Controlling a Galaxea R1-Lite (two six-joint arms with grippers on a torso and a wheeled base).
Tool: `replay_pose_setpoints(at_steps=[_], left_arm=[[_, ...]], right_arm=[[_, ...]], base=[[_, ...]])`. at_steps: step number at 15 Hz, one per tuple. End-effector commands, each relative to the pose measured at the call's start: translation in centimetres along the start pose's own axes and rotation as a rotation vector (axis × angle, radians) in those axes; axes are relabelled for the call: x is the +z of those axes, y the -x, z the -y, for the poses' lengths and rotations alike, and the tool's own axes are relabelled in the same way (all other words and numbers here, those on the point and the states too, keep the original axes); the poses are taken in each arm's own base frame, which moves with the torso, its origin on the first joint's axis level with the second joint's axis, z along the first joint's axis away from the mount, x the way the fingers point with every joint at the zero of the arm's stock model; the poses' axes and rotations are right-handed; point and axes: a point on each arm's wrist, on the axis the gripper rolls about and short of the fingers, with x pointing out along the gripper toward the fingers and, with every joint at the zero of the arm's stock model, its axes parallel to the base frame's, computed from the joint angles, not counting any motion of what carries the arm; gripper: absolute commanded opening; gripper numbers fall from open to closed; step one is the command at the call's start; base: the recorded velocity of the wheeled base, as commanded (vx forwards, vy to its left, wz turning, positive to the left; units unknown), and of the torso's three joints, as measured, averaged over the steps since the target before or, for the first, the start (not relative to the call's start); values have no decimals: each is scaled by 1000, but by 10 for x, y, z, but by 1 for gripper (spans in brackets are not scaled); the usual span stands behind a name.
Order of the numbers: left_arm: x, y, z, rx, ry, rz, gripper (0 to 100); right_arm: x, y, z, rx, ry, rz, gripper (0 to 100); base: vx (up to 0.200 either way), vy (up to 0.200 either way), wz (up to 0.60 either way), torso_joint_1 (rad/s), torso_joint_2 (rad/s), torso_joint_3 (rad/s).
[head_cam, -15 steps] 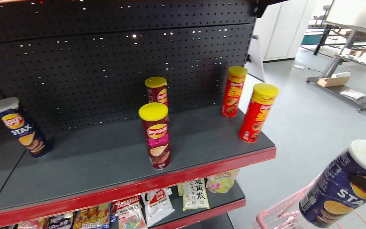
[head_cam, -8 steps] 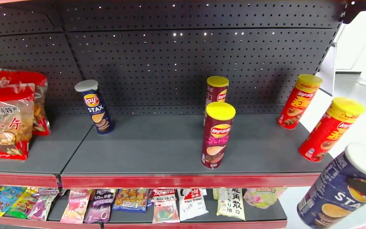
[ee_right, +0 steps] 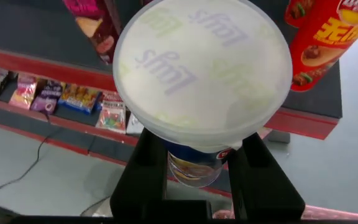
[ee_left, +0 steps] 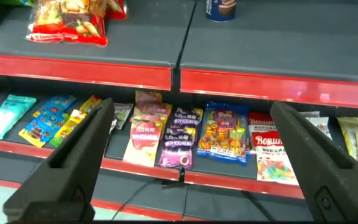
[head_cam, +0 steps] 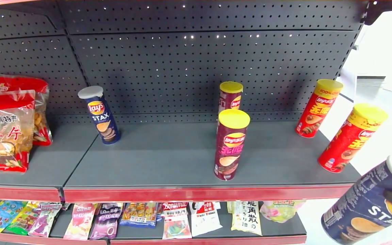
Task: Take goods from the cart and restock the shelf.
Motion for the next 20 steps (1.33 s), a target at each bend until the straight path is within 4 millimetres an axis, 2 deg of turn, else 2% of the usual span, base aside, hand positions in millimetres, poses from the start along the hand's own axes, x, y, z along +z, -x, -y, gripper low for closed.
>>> replay_pose_setpoints(at_steps=[1,3,5,20], left_arm=[[0,0,0,0,0,-1,100],[0,0,0,-1,0,-1,100],[0,0,0,-3,-2,-1,100],[0,0,0,-3,-2,-1,100]], right_arm=[[-10,5,2,-40,-1,31,0],[-24,6,5,-88,19,40,0],[-27,9,4,-95,20,48,0],[-27,7,4,-90,22,40,0]], base=[[0,0,0,0,0,0],[0,0,0,0,0,0],[0,100,0,1,4,1],[0,200,0,1,3,0]])
